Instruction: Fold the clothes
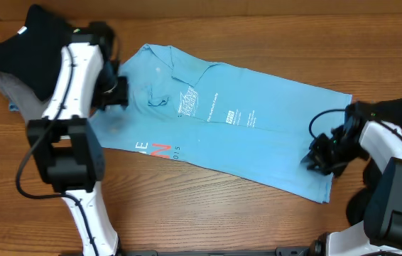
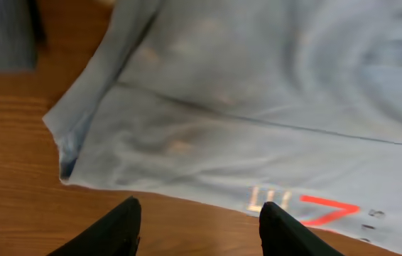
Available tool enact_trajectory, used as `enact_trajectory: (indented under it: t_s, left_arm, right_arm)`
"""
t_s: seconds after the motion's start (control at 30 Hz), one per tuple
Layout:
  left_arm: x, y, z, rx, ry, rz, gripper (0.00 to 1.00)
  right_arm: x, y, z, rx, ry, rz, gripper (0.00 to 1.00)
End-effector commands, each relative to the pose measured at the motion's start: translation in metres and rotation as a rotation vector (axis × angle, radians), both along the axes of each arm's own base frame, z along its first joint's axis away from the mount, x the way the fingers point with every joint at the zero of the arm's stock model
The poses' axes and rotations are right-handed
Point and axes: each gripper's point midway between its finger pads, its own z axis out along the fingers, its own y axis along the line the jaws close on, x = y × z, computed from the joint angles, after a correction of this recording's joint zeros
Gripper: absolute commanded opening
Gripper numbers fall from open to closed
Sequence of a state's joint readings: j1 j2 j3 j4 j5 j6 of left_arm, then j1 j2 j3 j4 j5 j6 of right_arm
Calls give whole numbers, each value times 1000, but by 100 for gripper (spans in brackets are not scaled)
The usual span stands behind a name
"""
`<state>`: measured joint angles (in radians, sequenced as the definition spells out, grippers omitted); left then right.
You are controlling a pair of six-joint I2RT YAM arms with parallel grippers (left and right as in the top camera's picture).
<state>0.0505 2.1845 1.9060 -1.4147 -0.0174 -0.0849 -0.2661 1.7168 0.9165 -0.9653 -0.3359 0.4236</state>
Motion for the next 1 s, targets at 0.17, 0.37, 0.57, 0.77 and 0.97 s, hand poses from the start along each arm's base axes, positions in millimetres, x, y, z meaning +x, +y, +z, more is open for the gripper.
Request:
enact_trajectory:
  t_s: [0.17, 0.37, 0.57, 0.77, 0.97]
  left_arm:
    - [-43, 11, -78, -91, 98, 120, 34]
    - [-81, 38, -116, 29, 161, 248, 14]
    - [-141, 56, -129, 63, 318, 366, 5]
    - [-177, 59, -124, 45, 438, 407, 5]
    - [-185, 50, -117, 47, 476, 378, 6]
  right_arm:
    - [-6, 0, -2, -6, 13, -50, 27]
    - [-12, -5, -4, -41, 42, -44, 25]
    - [-27, -11, -4, -81, 107, -33, 24]
    - [-29, -10, -3, -78, 116, -33, 25]
    - [-37, -19, -5, -146, 180, -115, 24]
